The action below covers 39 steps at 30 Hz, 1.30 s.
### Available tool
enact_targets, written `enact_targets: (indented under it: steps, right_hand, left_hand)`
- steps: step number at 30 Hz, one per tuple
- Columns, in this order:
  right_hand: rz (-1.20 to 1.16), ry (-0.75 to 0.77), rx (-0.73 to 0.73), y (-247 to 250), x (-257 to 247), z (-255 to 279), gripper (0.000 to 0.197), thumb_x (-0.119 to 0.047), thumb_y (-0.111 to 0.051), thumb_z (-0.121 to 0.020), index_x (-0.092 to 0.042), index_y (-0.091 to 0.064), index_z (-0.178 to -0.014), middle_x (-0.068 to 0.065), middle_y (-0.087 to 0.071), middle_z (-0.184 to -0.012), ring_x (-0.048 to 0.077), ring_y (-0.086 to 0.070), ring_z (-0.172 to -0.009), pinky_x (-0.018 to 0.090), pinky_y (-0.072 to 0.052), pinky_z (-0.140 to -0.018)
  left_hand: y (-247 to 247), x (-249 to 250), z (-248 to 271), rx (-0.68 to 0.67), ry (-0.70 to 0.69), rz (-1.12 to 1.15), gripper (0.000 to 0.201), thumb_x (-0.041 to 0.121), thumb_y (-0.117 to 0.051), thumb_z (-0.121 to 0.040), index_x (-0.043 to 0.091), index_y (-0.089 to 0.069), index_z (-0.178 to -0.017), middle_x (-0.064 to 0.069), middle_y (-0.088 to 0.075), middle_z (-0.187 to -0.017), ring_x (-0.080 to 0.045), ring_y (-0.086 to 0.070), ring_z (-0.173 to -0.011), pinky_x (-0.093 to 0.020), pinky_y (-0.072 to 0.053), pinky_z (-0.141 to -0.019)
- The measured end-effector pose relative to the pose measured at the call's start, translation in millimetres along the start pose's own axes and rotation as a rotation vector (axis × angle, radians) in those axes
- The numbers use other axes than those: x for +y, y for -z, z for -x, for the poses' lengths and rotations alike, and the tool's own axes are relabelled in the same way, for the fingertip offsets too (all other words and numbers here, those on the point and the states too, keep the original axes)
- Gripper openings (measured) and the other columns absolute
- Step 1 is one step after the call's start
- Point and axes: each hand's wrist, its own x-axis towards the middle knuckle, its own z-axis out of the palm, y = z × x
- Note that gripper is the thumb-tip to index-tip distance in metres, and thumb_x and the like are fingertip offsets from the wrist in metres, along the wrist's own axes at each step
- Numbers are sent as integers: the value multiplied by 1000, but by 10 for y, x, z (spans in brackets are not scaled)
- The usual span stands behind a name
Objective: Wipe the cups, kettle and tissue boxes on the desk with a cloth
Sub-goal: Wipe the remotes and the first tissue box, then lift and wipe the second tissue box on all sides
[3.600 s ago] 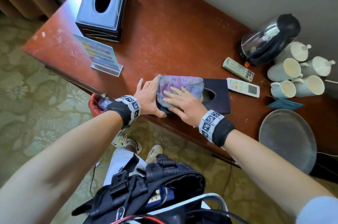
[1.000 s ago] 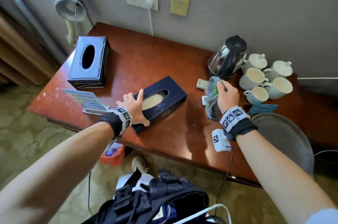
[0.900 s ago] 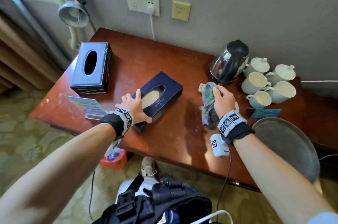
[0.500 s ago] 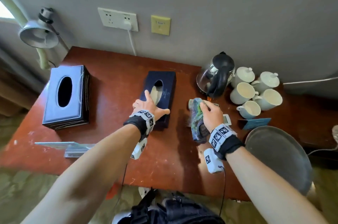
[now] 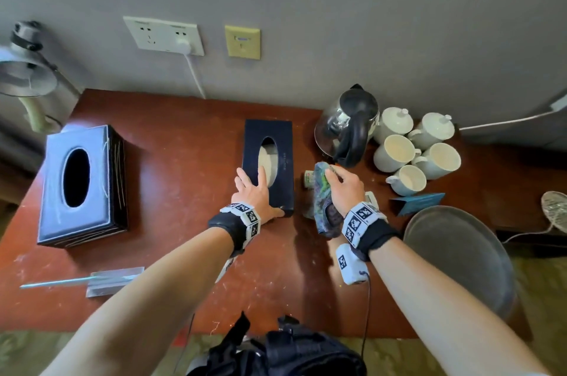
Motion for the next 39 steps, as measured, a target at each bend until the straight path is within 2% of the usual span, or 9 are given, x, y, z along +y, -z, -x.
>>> enact_targets:
  steps: [4,8,18,25,30,32,34,37,39]
  right_hand:
    - [4,-25,-12,-56,-44,-82,36,-36,-50,-101,-18,-65,-128,4,-65,-130,27,-55,-123,40,-38,-109]
    - [-46,-64,32,-48,-29,-126,33,-32,-51,-101,-18,-66,-126,2,-65,-130,23,-55,-123,30,-38,-106]
    - [-120,-133,88,-70,75,-149,35,-28,-50,-102,-12,-64,-129,5,-62,-134,22,-54,-126,36,-37,-112]
    - [-92,-223,74,-105,61,-95,31,-29,-50,-100,-8,-66,-117,13,-63,-122,31,-56,-115,38,-42,-102]
    - [-196,-253,-62,-147,-86,44,38,-25,-53,-99,10,-66,-103,28,-66,-110,41,-60,-108,41,-45,-94]
    - [-228,-259,-139,-152,-173,127,34,-26,-56,-98,5,-67,-103,24,-66,-111,40,-60,-112,39,-46,-95]
    - [-236,-293,-219,-159,-252,224,38,-31,-64,-92,1,-67,-112,18,-66,-117,37,-61,-112,38,-47,-98]
    - [-326,-364,-329,-233,-230,342,43,-37,-82,-62,-7,-72,-91,15,-74,-102,33,-70,-94,46,-52,-97]
    - [-375,-354,-404,-340,-145,394,53,-35,-81,-44,-9,-76,-90,12,-76,-94,31,-72,-87,46,-53,-94]
  left_hand:
    - [103,26,-160,26,-20,9,123,64,-71,-78,18,13,-156,-27,15,-160,-40,-3,-150,-49,-39,-107]
    - [250,84,-385,37,-33,15,125,63,-73,-77,16,12,-156,-26,13,-161,-38,-4,-151,-48,-39,-108]
    - [382,126,-670,71,-68,81,126,61,-76,-74,19,9,-157,-20,10,-163,-34,-8,-151,-47,-40,-107]
    - [408,-119,-403,97,-33,150,108,59,-74,-78,34,-3,-156,-14,1,-164,-35,-20,-147,-51,-42,-102]
    - [488,-348,34,200,-20,175,84,61,-66,-82,39,-20,-150,-12,-19,-160,-33,-28,-142,-50,-46,-97]
    - [511,-424,252,234,4,190,78,63,-63,-83,40,-25,-148,-11,-24,-158,-31,-30,-141,-49,-46,-97]
    - [526,-503,477,269,29,208,74,62,-61,-84,39,-30,-146,-10,-28,-156,-29,-31,-141,-48,-45,-98]
    - [552,-630,816,302,68,218,72,62,-59,-85,38,-31,-147,-9,-28,-155,-28,-30,-141,-47,-43,-100]
    - [573,-738,1059,343,91,234,73,61,-59,-84,38,-31,-147,-9,-28,-156,-27,-29,-142,-47,-42,-102]
